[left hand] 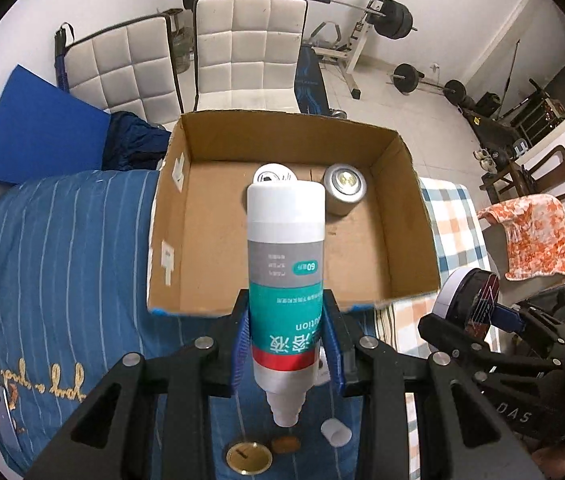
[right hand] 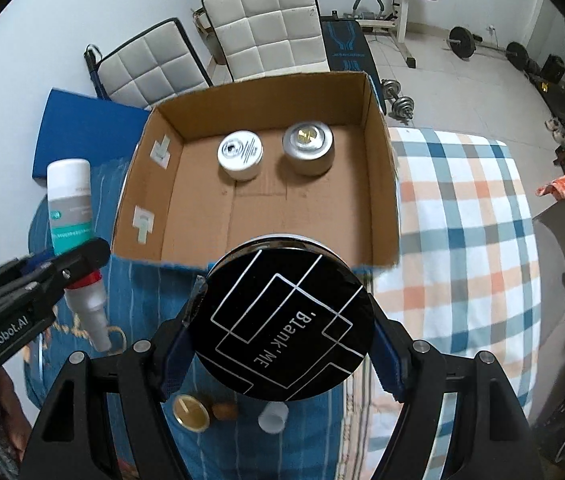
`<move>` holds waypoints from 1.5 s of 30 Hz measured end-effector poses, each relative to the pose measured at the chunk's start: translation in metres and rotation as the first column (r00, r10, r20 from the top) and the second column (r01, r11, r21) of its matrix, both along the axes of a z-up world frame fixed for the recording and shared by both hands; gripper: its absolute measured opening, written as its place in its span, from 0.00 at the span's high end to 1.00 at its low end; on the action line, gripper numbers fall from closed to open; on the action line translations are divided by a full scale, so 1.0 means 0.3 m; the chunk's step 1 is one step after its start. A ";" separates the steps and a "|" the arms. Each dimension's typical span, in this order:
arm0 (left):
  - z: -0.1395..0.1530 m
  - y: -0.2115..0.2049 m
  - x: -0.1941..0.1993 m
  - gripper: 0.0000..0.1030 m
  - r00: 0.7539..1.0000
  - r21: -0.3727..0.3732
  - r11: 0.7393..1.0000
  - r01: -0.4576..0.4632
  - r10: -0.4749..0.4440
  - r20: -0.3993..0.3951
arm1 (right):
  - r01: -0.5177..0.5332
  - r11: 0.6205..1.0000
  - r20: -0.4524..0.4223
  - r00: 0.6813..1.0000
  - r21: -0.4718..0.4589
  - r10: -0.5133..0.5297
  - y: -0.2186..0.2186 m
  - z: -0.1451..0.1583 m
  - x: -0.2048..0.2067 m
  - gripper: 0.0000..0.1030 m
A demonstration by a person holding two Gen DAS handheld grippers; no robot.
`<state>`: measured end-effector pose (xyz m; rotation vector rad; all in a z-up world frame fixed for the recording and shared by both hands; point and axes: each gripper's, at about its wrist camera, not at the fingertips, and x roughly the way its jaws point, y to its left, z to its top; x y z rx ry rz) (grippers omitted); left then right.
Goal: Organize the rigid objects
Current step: 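Carry the lotion bottle and black tin over the box, then set the bottle and black tin in the box and open both tools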
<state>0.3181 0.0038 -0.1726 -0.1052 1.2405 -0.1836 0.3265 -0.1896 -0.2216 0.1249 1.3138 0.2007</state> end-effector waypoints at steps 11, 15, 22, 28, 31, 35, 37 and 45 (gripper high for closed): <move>-0.286 0.032 0.335 0.71 0.973 -0.066 0.997 -0.035 0.019 -0.229 | 0.011 1.000 -0.092 0.996 0.023 -0.009 0.037 -0.175 0.341 0.25; -0.439 0.042 0.404 0.71 0.946 -0.068 0.996 -0.055 0.030 -0.324 | -0.016 1.000 -0.163 0.986 -0.004 0.015 0.096 -0.317 0.425 0.25; -0.645 0.066 0.437 0.71 0.903 -0.034 0.998 -0.043 0.024 -0.430 | -0.039 0.998 -0.268 0.963 -0.057 0.022 0.147 -0.540 0.478 0.25; -0.711 0.064 0.413 0.71 0.892 -0.020 0.999 -0.033 0.021 -0.451 | -0.056 0.995 -0.352 0.936 -0.088 0.021 0.176 -0.673 0.506 0.25; -0.704 0.064 0.408 0.71 0.896 -0.012 1.000 -0.027 0.019 -0.444 | -0.065 0.992 -0.377 0.926 -0.110 0.019 0.182 -0.705 0.517 0.25; -0.700 0.048 0.398 0.70 0.895 0.020 1.000 -0.007 0.015 -0.445 | -0.062 0.990 -0.402 0.916 -0.129 0.005 0.186 -0.731 0.530 0.24; -0.695 0.049 0.396 0.70 0.890 0.047 0.999 0.004 0.018 -0.455 | -0.076 0.987 -0.406 0.914 -0.142 0.012 0.205 -0.740 0.534 0.24; -0.592 0.080 0.439 0.62 0.903 0.078 0.997 -0.027 0.058 -0.425 | -0.088 0.984 -0.412 0.911 -0.157 0.016 0.251 -0.736 0.528 0.15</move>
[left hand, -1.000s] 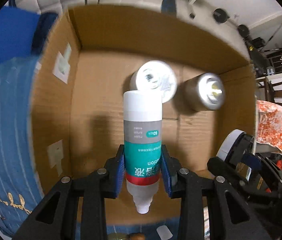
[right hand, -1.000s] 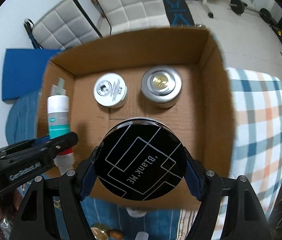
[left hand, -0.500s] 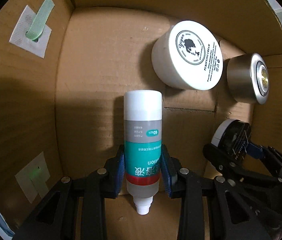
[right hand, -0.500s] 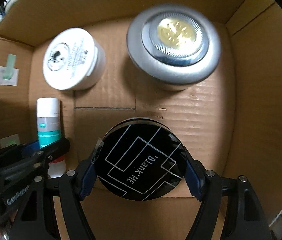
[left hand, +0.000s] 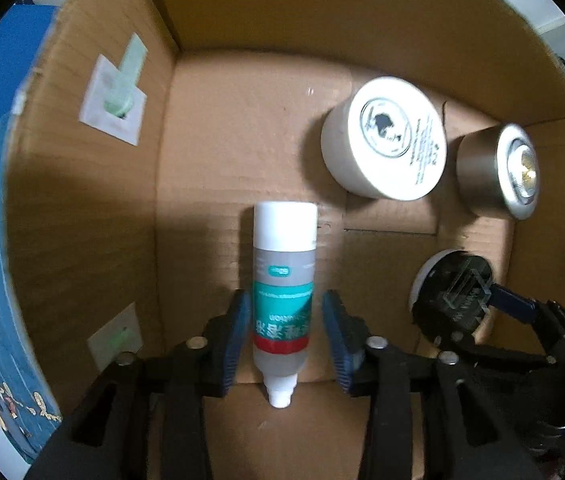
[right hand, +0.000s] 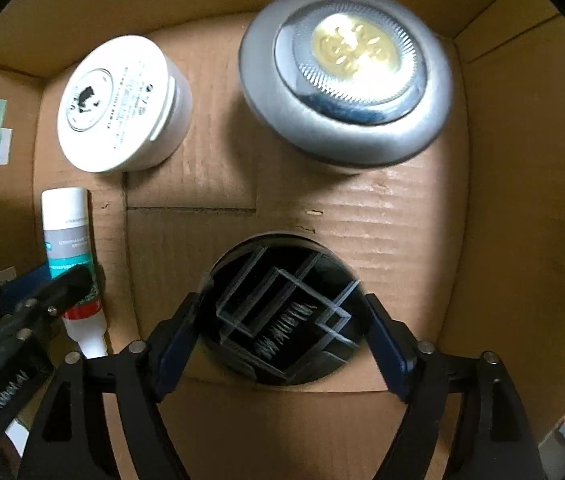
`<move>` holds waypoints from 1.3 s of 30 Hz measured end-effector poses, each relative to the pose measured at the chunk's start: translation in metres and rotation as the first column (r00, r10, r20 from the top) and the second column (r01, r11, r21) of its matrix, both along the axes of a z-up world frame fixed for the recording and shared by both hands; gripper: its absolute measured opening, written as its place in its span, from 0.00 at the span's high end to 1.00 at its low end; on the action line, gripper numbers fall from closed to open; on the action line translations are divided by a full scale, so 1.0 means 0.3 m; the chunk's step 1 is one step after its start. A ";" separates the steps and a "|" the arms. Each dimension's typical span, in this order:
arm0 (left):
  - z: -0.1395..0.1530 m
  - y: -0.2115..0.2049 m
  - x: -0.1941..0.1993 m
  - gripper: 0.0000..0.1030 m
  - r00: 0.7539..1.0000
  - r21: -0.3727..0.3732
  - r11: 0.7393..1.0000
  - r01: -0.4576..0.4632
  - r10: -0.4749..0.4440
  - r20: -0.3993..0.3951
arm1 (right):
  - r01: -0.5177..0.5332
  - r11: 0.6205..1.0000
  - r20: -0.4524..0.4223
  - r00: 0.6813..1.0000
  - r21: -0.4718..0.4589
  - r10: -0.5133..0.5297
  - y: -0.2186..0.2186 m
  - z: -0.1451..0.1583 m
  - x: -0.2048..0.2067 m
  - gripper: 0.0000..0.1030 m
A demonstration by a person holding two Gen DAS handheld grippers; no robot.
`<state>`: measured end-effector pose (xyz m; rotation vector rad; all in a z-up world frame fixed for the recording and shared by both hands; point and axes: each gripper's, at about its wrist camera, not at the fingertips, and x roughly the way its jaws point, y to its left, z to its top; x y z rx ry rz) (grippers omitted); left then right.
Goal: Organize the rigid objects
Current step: 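Set the bottle and black tin in the box and open both tools, then move both tools back toward the remaining items on the bed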
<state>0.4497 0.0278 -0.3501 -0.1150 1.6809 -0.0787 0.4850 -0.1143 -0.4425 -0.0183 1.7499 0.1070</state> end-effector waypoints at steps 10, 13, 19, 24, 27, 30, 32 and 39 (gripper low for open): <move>0.176 0.002 -0.040 0.17 0.995 -0.044 0.999 0.018 -0.013 0.103 | 0.031 0.999 0.080 0.996 0.043 -0.034 -0.001 0.128 -0.078 0.00; 0.228 0.015 -0.074 0.16 0.991 -0.033 0.999 0.025 -0.020 0.136 | 0.036 0.999 0.119 0.992 0.039 -0.040 -0.005 0.179 -0.109 0.00; 0.332 0.026 -0.154 0.16 0.967 0.041 0.999 0.021 -0.031 0.252 | 0.027 1.000 0.215 0.976 -0.005 -0.025 -0.012 0.294 -0.190 0.00; 0.402 0.034 -0.235 0.16 0.945 0.056 0.998 -0.008 -0.011 0.328 | 0.025 1.000 0.288 0.957 -0.017 -0.019 -0.077 0.381 -0.279 0.00; 0.415 0.028 -0.297 0.16 0.935 0.041 0.999 -0.020 0.004 0.355 | 0.023 1.000 0.324 0.946 -0.008 -0.020 -0.135 0.447 -0.325 0.00; 0.440 0.031 -0.349 0.16 0.923 0.034 0.999 -0.026 0.011 0.384 | 0.023 1.000 0.358 0.934 -0.007 -0.019 -0.159 0.513 -0.383 0.00; 0.471 0.036 -0.389 0.16 0.911 0.047 0.999 -0.025 0.003 0.412 | 0.017 1.000 0.397 0.918 -0.010 -0.012 -0.163 0.566 -0.432 0.00; 0.583 0.051 -0.495 0.16 0.878 0.047 0.999 -0.013 -0.011 0.478 | 0.011 1.000 0.476 0.879 0.014 -0.017 -0.173 0.714 -0.562 0.00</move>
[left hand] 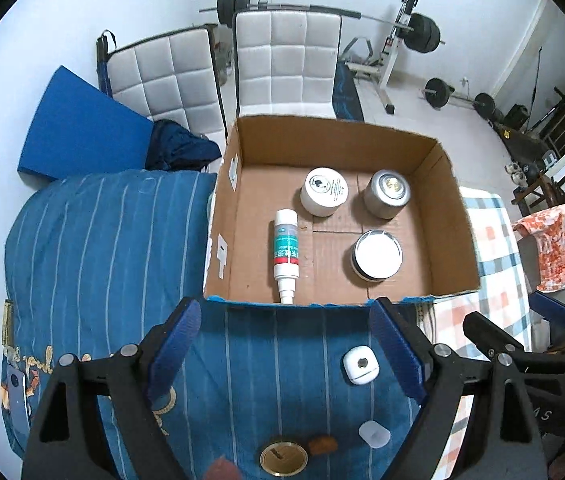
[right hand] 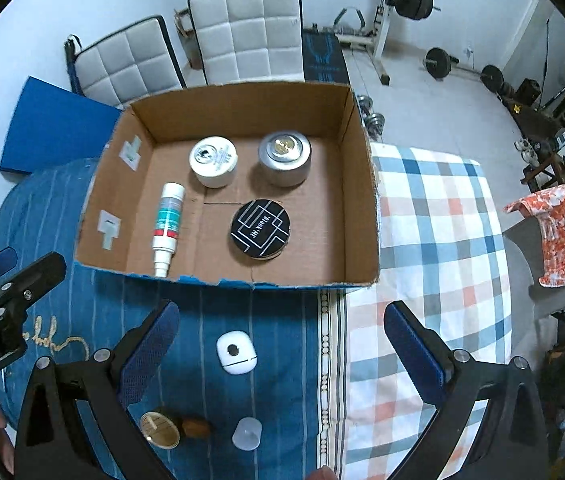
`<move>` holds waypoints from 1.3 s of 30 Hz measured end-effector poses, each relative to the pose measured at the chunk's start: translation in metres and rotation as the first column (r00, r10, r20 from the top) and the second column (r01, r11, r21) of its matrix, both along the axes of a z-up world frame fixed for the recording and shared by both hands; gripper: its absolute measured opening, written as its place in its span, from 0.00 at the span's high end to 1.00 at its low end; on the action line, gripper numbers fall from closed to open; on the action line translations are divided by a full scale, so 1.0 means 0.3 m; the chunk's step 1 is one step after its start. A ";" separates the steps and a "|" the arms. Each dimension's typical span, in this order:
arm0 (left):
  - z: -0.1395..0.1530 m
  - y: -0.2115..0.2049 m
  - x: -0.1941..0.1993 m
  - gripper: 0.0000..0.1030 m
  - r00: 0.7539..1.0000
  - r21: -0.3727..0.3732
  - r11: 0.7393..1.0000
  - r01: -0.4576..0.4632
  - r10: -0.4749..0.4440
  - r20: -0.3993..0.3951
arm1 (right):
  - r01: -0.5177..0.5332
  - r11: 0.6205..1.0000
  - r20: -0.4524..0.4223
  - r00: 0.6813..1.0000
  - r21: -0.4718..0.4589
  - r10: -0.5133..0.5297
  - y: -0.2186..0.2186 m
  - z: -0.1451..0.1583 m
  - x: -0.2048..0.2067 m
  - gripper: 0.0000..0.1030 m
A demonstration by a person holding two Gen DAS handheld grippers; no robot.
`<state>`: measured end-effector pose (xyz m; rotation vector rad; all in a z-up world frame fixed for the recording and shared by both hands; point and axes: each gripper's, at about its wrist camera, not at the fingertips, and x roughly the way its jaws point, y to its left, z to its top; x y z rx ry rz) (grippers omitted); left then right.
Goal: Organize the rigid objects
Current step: 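Move both tools back toward the remaining items on the bed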
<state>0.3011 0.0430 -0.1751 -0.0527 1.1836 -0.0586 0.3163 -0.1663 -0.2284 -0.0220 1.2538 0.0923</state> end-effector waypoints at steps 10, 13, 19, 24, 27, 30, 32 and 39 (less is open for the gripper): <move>0.158 0.000 -0.122 0.16 0.993 -0.004 1.000 0.003 -0.002 0.117 | 0.008 1.000 0.108 0.994 0.026 -0.011 -0.013 0.176 -0.107 0.00; 0.184 -0.007 -0.151 0.16 0.989 0.009 1.000 0.004 -0.005 0.145 | 0.009 0.999 0.123 0.992 0.036 -0.014 -0.018 0.204 -0.137 0.00; 0.153 -0.010 -0.215 0.16 0.989 0.044 0.999 -0.007 0.000 0.148 | 0.007 0.998 0.071 0.997 0.064 -0.012 -0.029 0.148 -0.203 0.00; -0.082 0.001 -0.298 0.16 1.000 0.105 0.994 0.007 -0.005 -0.022 | -0.016 0.995 -0.092 0.995 0.094 0.025 -0.023 -0.065 -0.296 0.00; -0.250 0.009 -0.332 0.16 0.990 0.111 0.994 0.005 0.011 -0.142 | -0.011 0.994 -0.199 0.979 0.113 0.034 -0.010 -0.233 -0.346 0.00; -0.401 0.021 -0.360 0.16 0.969 0.101 0.995 -0.009 0.034 -0.245 | 0.007 0.992 -0.300 0.953 0.123 0.031 -0.003 -0.393 -0.372 0.00; -0.489 0.028 -0.374 0.16 0.951 0.090 0.996 -0.020 0.047 -0.306 | 0.028 0.990 -0.354 0.935 0.137 0.023 -0.006 -0.476 -0.382 0.00; -0.682 0.002 -0.431 0.12 0.905 0.110 0.994 -0.007 0.053 -0.422 | 0.039 0.988 -0.369 0.929 0.149 0.019 0.001 -0.559 -0.324 0.00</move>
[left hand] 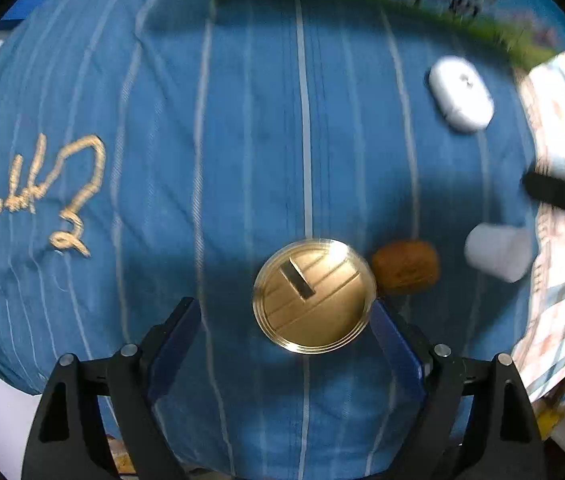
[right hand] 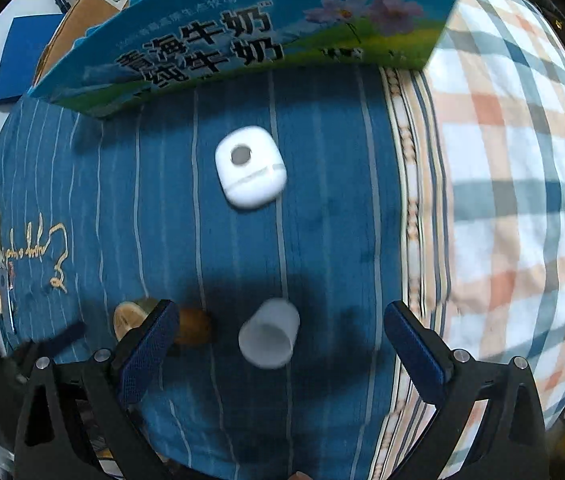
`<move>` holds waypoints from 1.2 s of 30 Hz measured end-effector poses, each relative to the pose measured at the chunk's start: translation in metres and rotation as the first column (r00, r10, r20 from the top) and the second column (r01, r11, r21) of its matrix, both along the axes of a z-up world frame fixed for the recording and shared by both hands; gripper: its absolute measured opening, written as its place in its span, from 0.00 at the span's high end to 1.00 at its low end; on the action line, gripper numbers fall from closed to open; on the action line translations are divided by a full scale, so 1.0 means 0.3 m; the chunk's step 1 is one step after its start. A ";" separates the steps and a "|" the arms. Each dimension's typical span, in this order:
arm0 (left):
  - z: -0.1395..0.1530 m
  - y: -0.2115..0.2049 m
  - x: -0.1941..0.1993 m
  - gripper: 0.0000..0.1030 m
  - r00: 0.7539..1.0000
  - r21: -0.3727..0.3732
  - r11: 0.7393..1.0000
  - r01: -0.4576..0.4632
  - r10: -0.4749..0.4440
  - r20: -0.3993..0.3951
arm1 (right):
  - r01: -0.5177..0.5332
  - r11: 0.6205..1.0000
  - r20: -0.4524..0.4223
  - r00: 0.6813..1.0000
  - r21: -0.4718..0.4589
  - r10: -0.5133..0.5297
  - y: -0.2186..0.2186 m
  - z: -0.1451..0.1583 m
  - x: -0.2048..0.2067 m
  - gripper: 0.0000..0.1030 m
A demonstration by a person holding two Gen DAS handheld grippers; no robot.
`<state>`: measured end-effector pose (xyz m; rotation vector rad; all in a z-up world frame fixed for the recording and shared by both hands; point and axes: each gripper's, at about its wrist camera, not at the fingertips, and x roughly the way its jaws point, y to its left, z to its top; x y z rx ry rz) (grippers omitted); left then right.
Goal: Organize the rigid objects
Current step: 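Move both tools back toward the remaining items on the bed, then grasp the gold tin with the left tool while the right tool grasps the white case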
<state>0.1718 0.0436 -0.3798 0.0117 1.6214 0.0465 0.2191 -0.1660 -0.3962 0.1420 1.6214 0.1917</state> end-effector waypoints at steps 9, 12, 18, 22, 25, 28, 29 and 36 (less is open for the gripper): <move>-0.014 -0.030 0.026 0.45 1.000 -0.119 0.993 -0.018 0.019 0.009 | -0.053 0.998 0.003 0.999 -0.037 0.053 0.073 -0.024 0.154 0.00; 0.006 -0.009 0.043 0.45 1.000 -0.119 0.993 -0.024 0.024 0.000 | -0.071 0.997 0.002 0.997 -0.043 0.071 0.093 -0.040 0.192 0.00; 0.017 0.047 0.032 0.32 0.994 -0.254 0.962 -0.097 0.080 -0.077 | -0.117 0.990 -0.017 0.993 -0.074 0.116 0.139 -0.108 0.262 0.00; -0.033 0.038 -0.003 0.32 0.992 -0.198 0.977 -0.075 0.053 -0.110 | -0.142 0.984 -0.053 0.989 -0.105 0.137 0.163 -0.175 0.285 0.28; -0.063 0.029 -0.028 0.32 0.989 -0.196 0.977 -0.080 0.054 -0.135 | -0.156 0.981 -0.007 0.988 -0.118 0.156 0.179 -0.154 0.289 0.45; -0.086 0.017 -0.039 0.31 0.989 -0.175 0.982 -0.071 0.047 -0.138 | -0.168 0.977 -0.004 0.986 -0.130 0.169 0.177 -0.148 0.278 0.51; -0.096 0.006 -0.043 0.32 0.989 -0.167 0.984 -0.067 0.044 -0.139 | -0.171 0.977 -0.010 0.985 -0.128 0.171 0.170 -0.150 0.265 0.51; -0.161 -0.070 -0.018 0.32 0.992 -0.120 0.992 -0.023 0.008 -0.124 | -0.152 0.979 -0.039 0.988 -0.137 0.148 0.059 -0.145 0.194 0.51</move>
